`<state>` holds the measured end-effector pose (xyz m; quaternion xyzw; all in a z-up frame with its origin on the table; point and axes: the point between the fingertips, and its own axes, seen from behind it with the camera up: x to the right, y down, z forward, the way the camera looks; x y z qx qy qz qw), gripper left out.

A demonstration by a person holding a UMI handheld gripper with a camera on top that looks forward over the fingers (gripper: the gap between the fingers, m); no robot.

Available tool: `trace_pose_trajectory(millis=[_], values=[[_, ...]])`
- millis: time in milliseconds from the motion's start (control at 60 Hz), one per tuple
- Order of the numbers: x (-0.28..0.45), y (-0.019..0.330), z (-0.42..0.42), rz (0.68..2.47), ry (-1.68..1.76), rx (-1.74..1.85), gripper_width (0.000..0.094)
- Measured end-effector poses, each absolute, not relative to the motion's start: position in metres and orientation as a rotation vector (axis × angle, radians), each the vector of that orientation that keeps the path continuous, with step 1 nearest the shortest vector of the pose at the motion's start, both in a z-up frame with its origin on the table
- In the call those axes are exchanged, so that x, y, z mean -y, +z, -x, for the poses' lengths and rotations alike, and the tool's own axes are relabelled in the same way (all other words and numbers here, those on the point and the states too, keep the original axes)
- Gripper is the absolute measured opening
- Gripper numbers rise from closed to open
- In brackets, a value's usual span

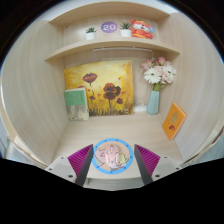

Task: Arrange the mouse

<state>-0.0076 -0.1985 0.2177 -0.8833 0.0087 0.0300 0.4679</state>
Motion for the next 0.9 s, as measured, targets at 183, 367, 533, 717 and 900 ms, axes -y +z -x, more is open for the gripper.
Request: trace_pose_trajectory(millis=[183,367,533,717,900], values=[[0.239,0.233,0.003,2.135,0.083,-0.003,0.0819],[0.267,0.228,0.001,2.144,0.099,-0.016,0.0816],[0.284,0.224,0.0,2.145,0.108,-0.027,0.0815],[0.29,0.23,0.0,2.125,0.095,-0.012,0.0815],[0.293,0.231,-0.002,2.117,0.089,-0.008,0.0814]])
